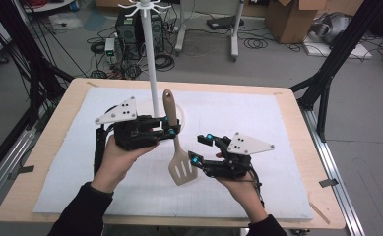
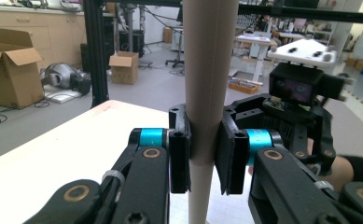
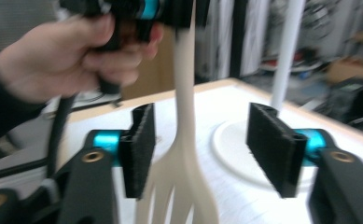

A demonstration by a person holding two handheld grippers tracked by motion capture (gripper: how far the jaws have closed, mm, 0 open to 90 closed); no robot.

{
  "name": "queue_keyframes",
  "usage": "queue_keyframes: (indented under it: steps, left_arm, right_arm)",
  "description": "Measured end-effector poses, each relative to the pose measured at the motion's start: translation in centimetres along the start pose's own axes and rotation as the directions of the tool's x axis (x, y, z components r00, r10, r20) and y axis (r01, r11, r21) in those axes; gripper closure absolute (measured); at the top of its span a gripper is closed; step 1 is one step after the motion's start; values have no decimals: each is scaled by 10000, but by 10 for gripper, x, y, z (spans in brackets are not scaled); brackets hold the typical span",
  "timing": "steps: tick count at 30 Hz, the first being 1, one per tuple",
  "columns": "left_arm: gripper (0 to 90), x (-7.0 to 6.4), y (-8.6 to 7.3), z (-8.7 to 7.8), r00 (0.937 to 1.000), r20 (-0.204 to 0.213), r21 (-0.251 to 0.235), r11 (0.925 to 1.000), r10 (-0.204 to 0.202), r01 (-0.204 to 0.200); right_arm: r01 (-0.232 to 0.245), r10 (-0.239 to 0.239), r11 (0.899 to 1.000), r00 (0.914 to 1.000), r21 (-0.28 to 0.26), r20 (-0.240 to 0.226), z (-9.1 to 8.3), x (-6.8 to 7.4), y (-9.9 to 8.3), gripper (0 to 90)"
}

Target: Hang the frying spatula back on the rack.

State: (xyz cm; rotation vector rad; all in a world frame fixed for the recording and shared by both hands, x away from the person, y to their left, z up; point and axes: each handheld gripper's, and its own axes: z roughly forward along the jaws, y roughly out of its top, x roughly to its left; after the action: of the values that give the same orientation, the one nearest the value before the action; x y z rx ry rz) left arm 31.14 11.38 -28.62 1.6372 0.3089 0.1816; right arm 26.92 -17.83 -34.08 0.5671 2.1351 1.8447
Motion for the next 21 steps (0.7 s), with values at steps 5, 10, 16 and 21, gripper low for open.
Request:
queue_keyframes:
  steps: [5,10,16,21]
  left_arm:
    - [767,8,13,-5,9996,-100,194,9994,280,-278]
    - [767,19,28,-8,9989,-105,414,9981,467,-463]
    - [767,34,51,-8,9990,79,924,9947,449,-455]
    - [768,48,70,-12,9985,201,827,9952,514,-529]
  right_arm:
    - [-92,115,9994,9975,331,-692,-14,-14,-8,291]
    - [-70,144,9966,9959,824,-893,-24,-22,-19,252]
    - [192,-23,9919,9911,1254,-1334,-33,-28,-30,232]
    - [101,64,9913,9922,1311,-1245,-38,-33,-33,216]
